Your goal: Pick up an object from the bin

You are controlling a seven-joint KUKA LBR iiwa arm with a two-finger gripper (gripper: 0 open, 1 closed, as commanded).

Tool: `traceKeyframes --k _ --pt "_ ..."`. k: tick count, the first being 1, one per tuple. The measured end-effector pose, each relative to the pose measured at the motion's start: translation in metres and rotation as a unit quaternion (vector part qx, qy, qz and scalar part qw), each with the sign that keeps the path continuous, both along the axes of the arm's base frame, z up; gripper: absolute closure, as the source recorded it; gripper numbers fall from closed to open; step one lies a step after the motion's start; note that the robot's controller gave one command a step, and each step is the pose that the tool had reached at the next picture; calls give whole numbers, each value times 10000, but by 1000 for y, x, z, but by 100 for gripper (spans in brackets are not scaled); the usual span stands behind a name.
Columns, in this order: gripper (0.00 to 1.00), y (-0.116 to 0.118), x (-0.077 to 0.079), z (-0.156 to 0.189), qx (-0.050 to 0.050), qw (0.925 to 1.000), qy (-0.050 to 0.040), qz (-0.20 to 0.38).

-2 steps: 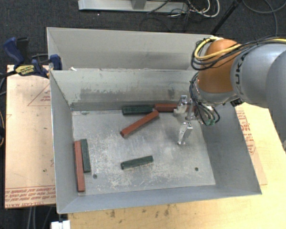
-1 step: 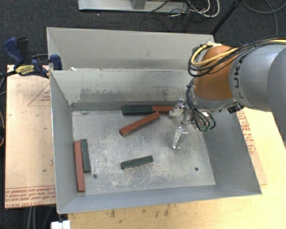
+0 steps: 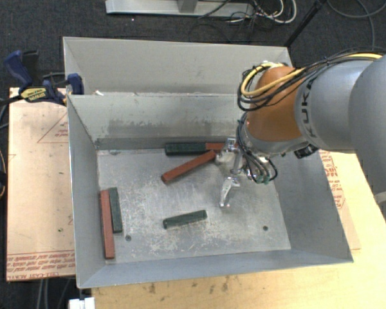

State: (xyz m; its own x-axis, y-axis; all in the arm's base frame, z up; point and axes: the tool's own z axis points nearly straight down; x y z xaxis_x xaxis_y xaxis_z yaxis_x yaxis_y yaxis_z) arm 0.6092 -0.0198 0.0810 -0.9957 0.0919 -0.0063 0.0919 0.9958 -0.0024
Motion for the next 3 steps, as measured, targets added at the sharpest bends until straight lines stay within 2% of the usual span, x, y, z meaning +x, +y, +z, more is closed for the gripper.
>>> traceKeyframes --k 1,2,3 --pt "0 49 21 49 20 9997 41 -258" --pt "100 83 31 3 13 9999 -83 75" --pt "100 83 31 3 12 9999 -83 77"
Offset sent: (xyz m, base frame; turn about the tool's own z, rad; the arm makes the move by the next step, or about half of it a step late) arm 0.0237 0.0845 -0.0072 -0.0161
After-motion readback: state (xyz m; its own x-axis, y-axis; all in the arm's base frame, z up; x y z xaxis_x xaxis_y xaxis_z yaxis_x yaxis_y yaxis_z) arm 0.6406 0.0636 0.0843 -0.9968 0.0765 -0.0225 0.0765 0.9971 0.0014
